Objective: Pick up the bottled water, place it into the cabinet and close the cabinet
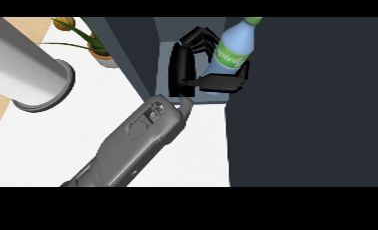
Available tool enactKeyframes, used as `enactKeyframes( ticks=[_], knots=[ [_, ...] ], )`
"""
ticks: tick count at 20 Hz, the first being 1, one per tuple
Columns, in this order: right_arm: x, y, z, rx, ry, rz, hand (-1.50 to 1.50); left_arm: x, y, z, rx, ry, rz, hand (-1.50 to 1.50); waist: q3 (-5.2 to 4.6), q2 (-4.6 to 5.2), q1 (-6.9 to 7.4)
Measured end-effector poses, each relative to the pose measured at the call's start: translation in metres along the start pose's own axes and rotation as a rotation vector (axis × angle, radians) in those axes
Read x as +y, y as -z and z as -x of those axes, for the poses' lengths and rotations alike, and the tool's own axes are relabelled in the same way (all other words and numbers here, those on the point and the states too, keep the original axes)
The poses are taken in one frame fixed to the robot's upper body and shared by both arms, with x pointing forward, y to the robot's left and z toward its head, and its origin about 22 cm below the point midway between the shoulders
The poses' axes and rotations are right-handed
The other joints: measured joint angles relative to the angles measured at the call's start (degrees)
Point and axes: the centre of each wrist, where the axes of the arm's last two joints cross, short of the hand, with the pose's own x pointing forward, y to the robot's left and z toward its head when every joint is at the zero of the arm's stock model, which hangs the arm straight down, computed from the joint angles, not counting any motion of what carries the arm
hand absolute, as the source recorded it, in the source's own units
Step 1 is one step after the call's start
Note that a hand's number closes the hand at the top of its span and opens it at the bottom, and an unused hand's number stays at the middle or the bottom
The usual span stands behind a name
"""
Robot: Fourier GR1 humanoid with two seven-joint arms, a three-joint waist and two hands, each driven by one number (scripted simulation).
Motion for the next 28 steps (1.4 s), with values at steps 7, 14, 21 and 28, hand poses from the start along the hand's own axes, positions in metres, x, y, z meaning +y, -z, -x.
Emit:
enactKeyframes(
  ticks=[7,14,21,28],
  knots=[
    [-0.007,0.003,0.001,-0.005,-0.006,-0.004,-1.5,0.015,0.021,0.023,0.036,0.053,-0.047,1.5,0.02,0.22,-0.14],
    [-0.007,0.003,0.003,-0.014,0.022,-0.015,-1.5,0.03,0.041,0.037,0.019,0.06,-0.11,1.5,0.02,0.32,-0.92],
    [-0.008,0.013,0.005,-0.024,0.025,-0.025,-1.5,0.035,0.058,0.045,-0.001,0.203,-0.09,-1.5,0.02,0.53,-1.09],
    [-0.01,0.012,0.004,-0.029,0.032,-0.039,-1.5,0.042,0.069,0.05,0.018,0.33,-0.089,-1.5,0.02,0.76,-1.91]
  ],
)
